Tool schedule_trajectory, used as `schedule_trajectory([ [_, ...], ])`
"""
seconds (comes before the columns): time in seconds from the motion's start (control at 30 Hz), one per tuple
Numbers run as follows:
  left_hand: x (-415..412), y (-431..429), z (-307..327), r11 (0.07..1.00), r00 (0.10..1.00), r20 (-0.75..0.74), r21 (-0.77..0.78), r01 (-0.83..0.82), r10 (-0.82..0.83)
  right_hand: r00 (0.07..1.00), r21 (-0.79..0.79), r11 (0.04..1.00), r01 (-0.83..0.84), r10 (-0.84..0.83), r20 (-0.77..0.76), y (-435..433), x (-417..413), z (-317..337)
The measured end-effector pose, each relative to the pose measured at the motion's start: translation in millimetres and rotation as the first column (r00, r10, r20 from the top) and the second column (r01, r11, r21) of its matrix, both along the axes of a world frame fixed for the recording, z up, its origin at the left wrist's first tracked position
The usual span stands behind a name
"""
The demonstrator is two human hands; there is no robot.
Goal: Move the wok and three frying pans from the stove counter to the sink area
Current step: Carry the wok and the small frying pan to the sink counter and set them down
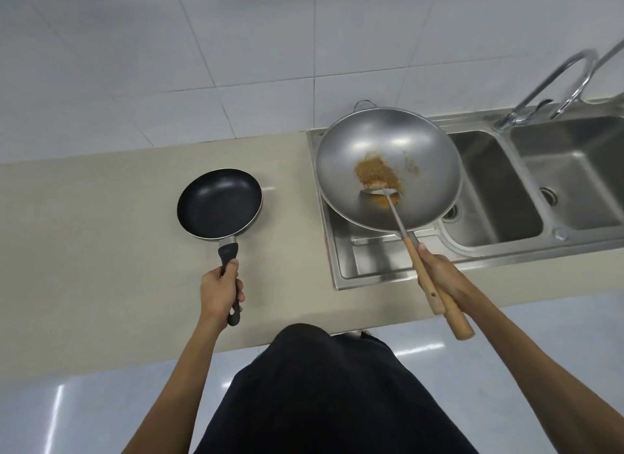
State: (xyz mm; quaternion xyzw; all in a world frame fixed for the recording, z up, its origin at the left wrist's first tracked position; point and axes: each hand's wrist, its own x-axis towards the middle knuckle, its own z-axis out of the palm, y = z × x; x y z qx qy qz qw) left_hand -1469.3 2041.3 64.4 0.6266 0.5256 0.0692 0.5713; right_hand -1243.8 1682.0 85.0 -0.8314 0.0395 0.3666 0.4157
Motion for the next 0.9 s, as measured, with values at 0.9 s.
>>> schedule_trajectory([
  [0.9,36.4,85.9,-41.9,0.996,0.998,-0.024,0.074,0.055,-0.053,0.993,-0.010,1.000,-0.001,0.000,-0.116,22.5,4.1,-21.3],
])
